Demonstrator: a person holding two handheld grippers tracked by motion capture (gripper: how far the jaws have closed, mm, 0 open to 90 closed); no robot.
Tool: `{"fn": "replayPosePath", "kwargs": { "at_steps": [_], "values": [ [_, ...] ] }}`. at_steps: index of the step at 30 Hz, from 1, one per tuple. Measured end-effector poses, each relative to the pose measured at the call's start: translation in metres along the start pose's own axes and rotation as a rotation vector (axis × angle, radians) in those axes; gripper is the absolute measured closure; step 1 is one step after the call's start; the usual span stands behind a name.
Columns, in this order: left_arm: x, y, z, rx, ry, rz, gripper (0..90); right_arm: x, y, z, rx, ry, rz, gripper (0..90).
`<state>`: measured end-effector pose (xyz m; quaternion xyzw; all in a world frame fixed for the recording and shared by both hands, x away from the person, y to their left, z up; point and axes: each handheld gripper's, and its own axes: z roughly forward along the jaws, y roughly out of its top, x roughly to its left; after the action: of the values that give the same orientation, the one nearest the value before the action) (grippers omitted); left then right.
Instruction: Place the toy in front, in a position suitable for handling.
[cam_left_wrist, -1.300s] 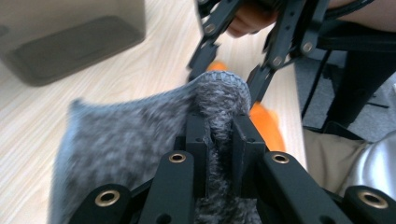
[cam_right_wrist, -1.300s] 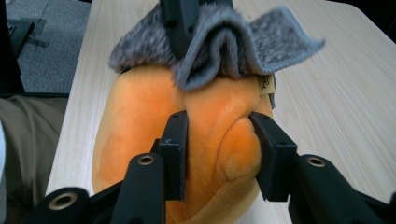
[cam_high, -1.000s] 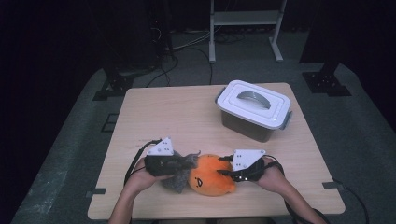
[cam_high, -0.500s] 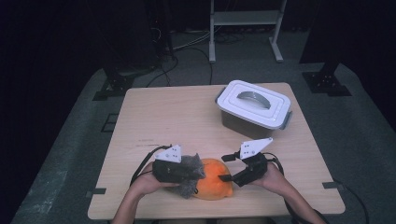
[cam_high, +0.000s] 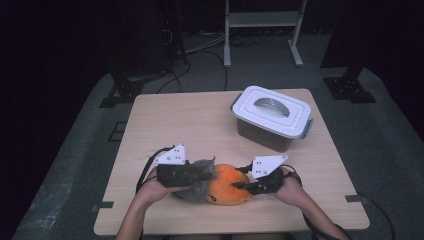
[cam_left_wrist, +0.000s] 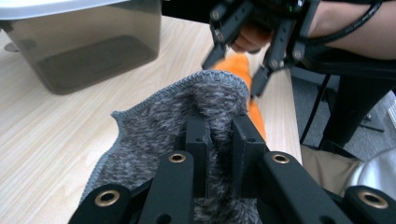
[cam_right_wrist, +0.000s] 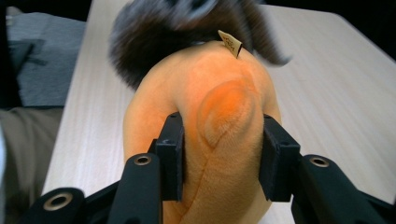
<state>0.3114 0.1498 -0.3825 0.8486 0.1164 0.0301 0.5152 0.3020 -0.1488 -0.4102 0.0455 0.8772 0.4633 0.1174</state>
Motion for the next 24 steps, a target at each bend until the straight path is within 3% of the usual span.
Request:
{"fn": "replayPosePath", "kwargs": {
  "at_steps": [1, 4, 5, 8, 9, 13, 18, 24],
  "values": [
    [0.002, -0.008, 0.009, 0.017, -0.026, -0.021, 78.4, 0.000, -0.007, 0.001, -0.014, 0.019, 0.006, 56.7],
    [0.004, -0.020, 0.019, 0.047, -0.044, -0.034, 78.5, -0.002, -0.011, -0.001, -0.011, 0.023, 0.024, 55.9],
    [0.008, -0.030, 0.023, 0.018, -0.083, -0.087, 78.5, -0.004, -0.016, -0.002, 0.011, 0.022, 0.029, 55.7],
    [0.012, -0.034, 0.019, 0.033, -0.076, -0.104, 78.6, -0.005, -0.021, -0.003, 0.001, 0.028, 0.043, 55.7],
    [0.015, -0.040, 0.014, 0.052, -0.056, -0.121, 78.6, -0.005, -0.022, -0.005, 0.006, 0.024, 0.051, 55.5],
    [0.019, -0.048, 0.011, 0.055, -0.057, -0.145, 78.6, -0.007, -0.025, -0.005, -0.006, 0.026, 0.072, 55.5],
    [0.017, -0.037, 0.013, 0.033, -0.062, -0.127, 79.0, -0.003, -0.021, -0.003, -0.001, 0.014, 0.052, 55.5],
    [0.007, -0.011, 0.020, 0.009, -0.097, -0.065, 79.0, 0.000, -0.015, 0.000, -0.006, 0.008, 0.028, 55.4]
  ]
}}
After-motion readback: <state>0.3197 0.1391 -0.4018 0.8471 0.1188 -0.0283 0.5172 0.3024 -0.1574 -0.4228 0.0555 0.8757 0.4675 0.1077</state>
